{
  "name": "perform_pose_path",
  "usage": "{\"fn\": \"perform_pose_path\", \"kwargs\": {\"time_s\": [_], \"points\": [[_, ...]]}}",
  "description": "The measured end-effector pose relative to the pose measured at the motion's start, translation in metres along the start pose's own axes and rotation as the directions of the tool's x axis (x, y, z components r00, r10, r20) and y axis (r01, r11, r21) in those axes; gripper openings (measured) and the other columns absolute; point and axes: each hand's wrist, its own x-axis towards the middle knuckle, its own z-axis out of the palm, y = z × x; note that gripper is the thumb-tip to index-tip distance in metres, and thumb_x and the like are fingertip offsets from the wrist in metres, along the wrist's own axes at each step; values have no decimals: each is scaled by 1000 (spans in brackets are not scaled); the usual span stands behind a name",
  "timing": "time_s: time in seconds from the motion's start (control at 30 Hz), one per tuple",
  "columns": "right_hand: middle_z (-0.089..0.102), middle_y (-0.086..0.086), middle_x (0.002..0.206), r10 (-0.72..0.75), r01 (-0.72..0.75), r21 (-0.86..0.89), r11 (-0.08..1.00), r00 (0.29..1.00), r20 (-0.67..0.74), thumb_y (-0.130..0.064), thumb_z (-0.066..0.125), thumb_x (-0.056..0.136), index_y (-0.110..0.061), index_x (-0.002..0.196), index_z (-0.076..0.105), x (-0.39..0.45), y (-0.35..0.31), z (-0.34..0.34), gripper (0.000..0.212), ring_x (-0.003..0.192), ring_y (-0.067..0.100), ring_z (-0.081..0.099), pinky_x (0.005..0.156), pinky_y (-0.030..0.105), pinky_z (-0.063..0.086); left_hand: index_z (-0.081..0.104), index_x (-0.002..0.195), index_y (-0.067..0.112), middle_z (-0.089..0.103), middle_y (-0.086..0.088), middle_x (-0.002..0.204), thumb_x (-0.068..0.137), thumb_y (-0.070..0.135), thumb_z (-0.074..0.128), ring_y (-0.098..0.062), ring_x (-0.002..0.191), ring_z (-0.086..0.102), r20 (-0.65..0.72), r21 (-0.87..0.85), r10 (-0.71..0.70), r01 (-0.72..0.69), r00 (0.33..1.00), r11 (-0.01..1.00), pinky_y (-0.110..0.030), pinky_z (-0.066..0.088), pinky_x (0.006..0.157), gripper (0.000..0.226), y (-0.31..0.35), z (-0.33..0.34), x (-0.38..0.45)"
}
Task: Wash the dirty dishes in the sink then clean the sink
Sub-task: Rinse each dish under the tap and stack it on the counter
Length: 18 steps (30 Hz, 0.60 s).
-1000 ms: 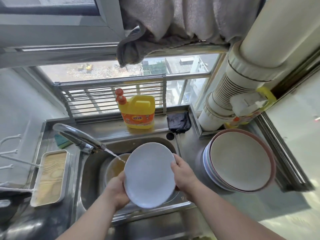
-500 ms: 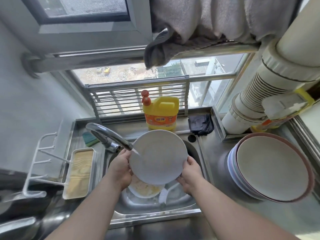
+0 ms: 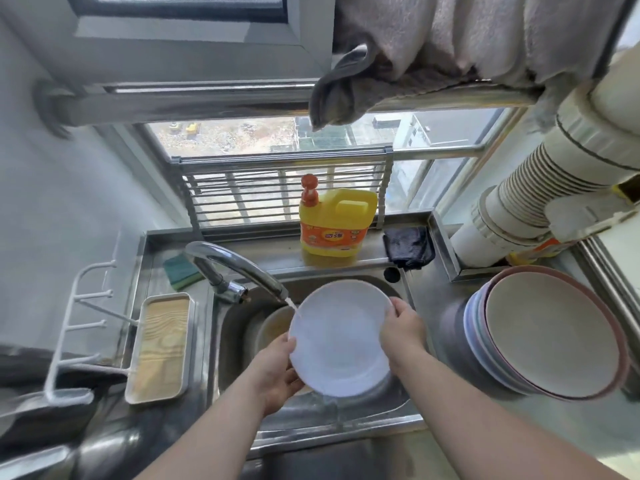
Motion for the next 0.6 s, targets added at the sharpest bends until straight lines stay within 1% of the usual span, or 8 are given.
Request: {"fn": "perform_pose_path", "kwargs": {"time_s": [0.07,0.13,0.2,0.27,0.33,0.47,0.57,0.6], "points": [[64,4,83,149,-149,-12,989,982,114,-17,42,106,-14,85,65,3,12,4,31,76,26,56,65,33,43,69,125,31,79,-10,111,109,26,54,-31,88,78,-76,-38,14,-17,997,999,-37,61,64,23,2,-8,-4],[73,12,97,282,-284,-34,958,924,258,-12,47,104,-11,99,72,2,27,13,26,90,33,68,76,41,56,67,125,31,73,-13,118,108,25,54,-35,96,72,-136,-82,47,-58,990,995,-39,61,63,23,6,-14,-7],[79,14,100,379,-400,-20,916,850,366,-10,55,100,-14,107,75,-7,38,23,22,95,40,75,83,52,63,68,122,33,73,-12,119,104,26,58,-36,98,71,-151,-62,121,-131,981,989,-39,61,62,22,11,-17,-13],[80,11,99,416,-468,8,884,794,443,-14,54,100,-20,109,76,-20,44,37,24,93,39,77,80,58,64,72,114,39,76,-6,114,100,29,63,-35,101,72,-168,3,226,-229,959,973,-39,62,64,19,15,-20,-19],[80,8,103,419,-487,16,873,766,487,-19,47,102,-23,112,73,-29,45,52,28,96,37,76,79,58,64,74,109,43,78,-2,110,98,33,64,-32,102,73,-172,32,320,-319,932,947,-41,62,67,18,18,-23,-26],[71,7,117,364,-428,22,903,792,490,-25,36,107,-23,122,62,-38,40,76,30,104,32,69,90,55,62,70,110,49,78,3,109,100,41,57,-26,103,73,-231,90,458,-450,859,889,-51,62,86,18,16,-28,-34],[65,6,113,300,-338,35,940,874,382,-31,36,107,-28,115,57,-36,32,70,23,101,29,63,90,49,59,64,120,40,74,-2,111,111,28,46,-26,101,70,-315,141,462,-441,829,886,-42,59,77,24,4,-31,-28],[65,7,111,272,-307,45,951,895,353,-32,37,107,-29,110,57,-35,29,64,21,99,30,62,85,47,56,62,125,35,72,-4,113,111,22,43,-27,101,69,-342,149,441,-415,830,897,-40,59,75,27,-1,-32,-24]]}}
